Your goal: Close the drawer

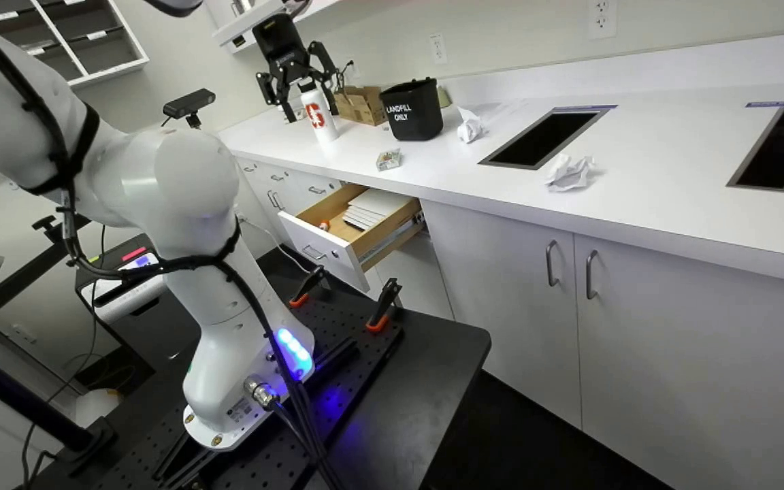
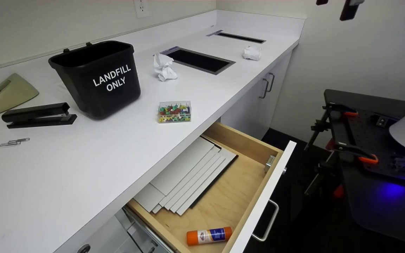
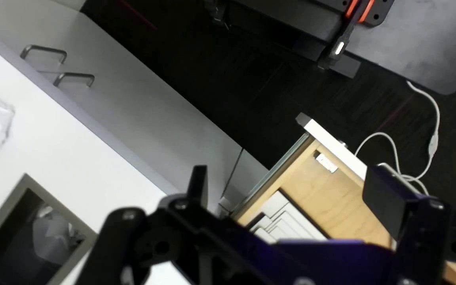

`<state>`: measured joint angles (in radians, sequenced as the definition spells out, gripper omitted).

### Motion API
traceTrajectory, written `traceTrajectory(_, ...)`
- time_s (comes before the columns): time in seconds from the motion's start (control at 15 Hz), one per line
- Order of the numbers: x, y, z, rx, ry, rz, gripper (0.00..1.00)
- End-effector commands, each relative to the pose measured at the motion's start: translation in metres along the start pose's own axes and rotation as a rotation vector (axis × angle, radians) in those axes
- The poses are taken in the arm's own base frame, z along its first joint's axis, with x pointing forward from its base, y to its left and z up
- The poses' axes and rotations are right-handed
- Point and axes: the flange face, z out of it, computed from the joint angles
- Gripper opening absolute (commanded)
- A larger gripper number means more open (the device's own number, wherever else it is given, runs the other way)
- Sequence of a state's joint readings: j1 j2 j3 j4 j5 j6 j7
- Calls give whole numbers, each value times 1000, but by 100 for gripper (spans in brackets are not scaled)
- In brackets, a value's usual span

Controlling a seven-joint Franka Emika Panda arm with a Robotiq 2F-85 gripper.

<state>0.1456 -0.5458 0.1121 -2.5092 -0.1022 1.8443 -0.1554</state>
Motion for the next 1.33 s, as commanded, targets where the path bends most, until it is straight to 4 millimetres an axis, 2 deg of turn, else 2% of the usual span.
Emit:
traceTrajectory(0.0,27,-72,22,-64,-31,-202,100)
traceTrajectory(0.2,36,-132,41,-92,-51,-380,100)
traceTrajectory(0.33,38,-159,53,-111,-67,-493,100)
traceTrajectory(0.4,38,-164,56,-133,-75,-546,100)
traceTrajectory(0.47,35,-158,49,-110,-78,-457,100)
traceTrajectory(0.6,36,-167,57,-120,-93,-509,100)
traceTrajectory(1.0,36,-166,57,-125,-96,-527,100)
traceTrajectory(1.27,22,-222,76,-242,-117,-772,100)
